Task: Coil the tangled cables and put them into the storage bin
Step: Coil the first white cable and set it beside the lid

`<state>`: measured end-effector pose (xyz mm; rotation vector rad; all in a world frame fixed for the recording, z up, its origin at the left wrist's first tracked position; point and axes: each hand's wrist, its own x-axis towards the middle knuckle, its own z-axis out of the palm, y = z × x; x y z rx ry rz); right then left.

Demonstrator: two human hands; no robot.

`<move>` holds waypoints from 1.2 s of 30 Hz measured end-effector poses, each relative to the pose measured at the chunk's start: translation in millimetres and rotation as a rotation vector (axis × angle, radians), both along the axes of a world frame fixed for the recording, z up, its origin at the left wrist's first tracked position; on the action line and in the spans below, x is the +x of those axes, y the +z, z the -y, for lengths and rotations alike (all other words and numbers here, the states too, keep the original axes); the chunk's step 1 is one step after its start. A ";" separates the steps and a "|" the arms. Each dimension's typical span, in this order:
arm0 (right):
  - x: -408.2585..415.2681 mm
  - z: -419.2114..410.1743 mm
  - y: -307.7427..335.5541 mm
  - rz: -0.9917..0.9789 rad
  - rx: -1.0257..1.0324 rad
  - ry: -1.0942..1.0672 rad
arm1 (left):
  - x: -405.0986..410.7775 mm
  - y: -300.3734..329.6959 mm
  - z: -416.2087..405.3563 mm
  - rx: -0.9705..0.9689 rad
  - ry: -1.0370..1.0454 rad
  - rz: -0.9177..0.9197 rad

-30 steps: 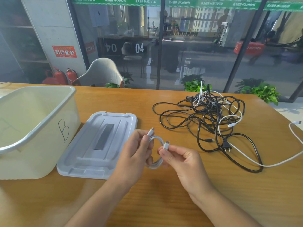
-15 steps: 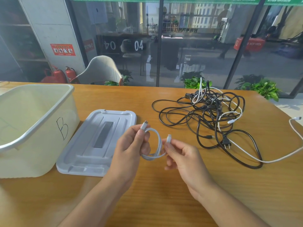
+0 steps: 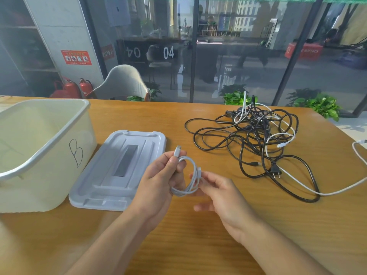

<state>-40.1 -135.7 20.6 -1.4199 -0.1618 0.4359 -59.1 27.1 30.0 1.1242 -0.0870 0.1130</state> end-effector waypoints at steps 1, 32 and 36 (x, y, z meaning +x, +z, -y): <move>0.8 1.2 0.5 -0.017 -0.004 0.009 | 0.1 -0.3 0.0 0.005 -0.006 -0.001; -1.3 5.4 -3.0 0.682 -0.268 -0.113 | 0.4 -3.1 12.3 0.288 0.189 -0.006; -1.5 4.9 -4.5 0.762 -0.336 -0.187 | -0.2 -4.5 12.6 0.284 0.185 -0.013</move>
